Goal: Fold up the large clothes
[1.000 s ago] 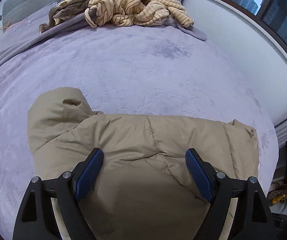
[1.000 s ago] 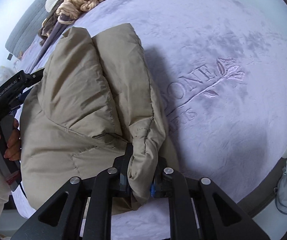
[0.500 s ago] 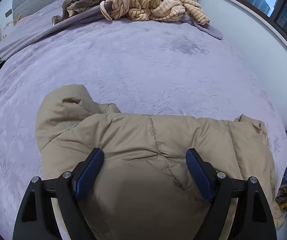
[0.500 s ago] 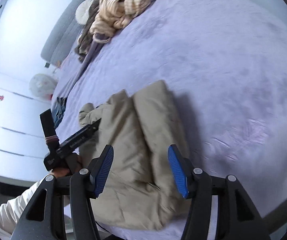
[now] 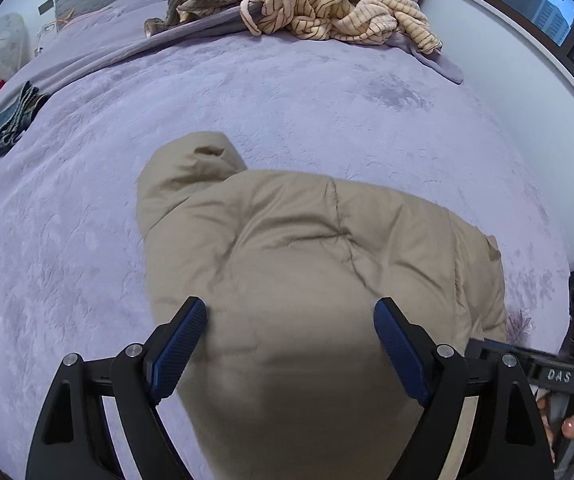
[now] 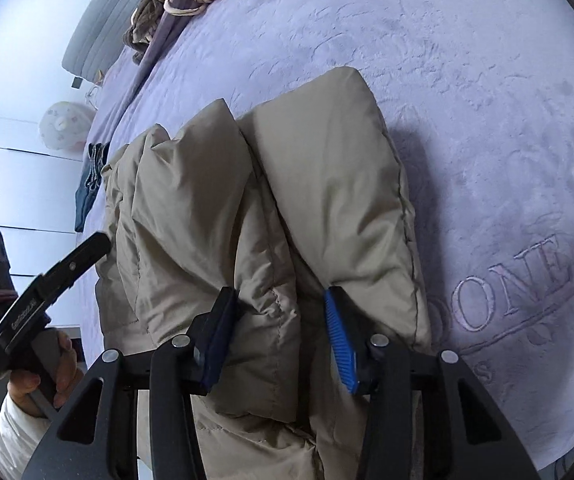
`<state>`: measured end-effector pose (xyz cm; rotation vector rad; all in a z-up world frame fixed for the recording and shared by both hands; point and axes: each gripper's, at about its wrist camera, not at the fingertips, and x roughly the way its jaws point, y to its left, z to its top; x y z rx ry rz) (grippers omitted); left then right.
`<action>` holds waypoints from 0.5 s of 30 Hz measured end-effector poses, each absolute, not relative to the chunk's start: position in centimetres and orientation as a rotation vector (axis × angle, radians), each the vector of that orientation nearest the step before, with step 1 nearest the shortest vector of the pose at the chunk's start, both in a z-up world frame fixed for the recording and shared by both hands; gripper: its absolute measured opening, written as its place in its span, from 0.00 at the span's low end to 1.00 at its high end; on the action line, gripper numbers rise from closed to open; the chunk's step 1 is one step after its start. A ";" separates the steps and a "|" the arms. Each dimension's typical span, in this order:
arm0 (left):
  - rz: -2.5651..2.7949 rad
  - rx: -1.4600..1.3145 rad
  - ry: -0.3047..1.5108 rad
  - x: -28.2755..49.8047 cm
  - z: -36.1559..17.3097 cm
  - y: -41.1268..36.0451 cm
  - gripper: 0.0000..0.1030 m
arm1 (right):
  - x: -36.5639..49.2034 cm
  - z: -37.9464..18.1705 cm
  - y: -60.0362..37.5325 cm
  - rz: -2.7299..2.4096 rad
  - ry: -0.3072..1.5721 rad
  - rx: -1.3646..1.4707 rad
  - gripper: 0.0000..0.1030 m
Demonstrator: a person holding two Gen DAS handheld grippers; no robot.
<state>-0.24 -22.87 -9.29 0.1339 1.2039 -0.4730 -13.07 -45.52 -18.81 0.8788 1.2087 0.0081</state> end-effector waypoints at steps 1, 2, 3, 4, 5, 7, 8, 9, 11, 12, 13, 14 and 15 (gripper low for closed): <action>-0.462 0.127 1.217 -0.8 -9.1 -22.1 0.85 | -13.2 -18.7 -45.7 0.010 1.210 0.877 0.46; -0.449 0.119 1.232 -1.4 -9.0 -21.4 0.85 | -13.2 -18.6 -45.5 0.012 1.214 0.869 0.46; -0.433 0.112 1.246 -1.9 -9.1 -20.6 0.85 | -13.8 -18.4 -45.7 0.014 1.217 0.862 0.46; -0.417 0.104 1.257 -2.5 -9.1 -20.0 0.85 | -14.0 -18.2 -45.5 0.013 1.221 0.852 0.46; -0.401 0.093 1.268 -3.0 -9.2 -19.3 0.85 | -14.1 -18.1 -45.3 0.009 1.227 0.835 0.46; -0.383 0.067 1.284 -3.8 -9.3 -18.1 0.85 | -14.5 -17.9 -44.7 -0.002 1.235 0.798 0.46; -0.376 0.049 1.292 -4.2 -9.5 -17.5 0.85 | -14.5 -17.9 -44.4 -0.008 1.237 0.777 0.46; -0.373 0.036 1.298 -4.4 -9.5 -17.1 0.85 | -14.6 -17.8 -44.1 -0.011 1.239 0.757 0.46; -0.370 0.010 1.306 -4.9 -9.7 -16.3 0.85 | -14.8 -17.6 -43.5 -0.019 1.241 0.725 0.46; -0.370 0.004 1.308 -5.1 -9.8 -16.1 0.85 | -14.7 -17.5 -43.4 -0.024 1.241 0.730 0.46; -0.368 0.000 1.311 -5.3 -9.9 -15.8 0.85 | -14.6 -17.2 -43.5 -0.028 1.241 0.748 0.48; -0.363 -0.001 1.315 -5.3 -10.0 -15.5 0.85 | -14.7 -16.9 -43.6 -0.030 1.242 0.765 0.49; -0.355 0.000 1.319 -5.4 -10.0 -15.3 0.92 | -14.7 -16.5 -43.6 -0.032 1.242 0.780 0.49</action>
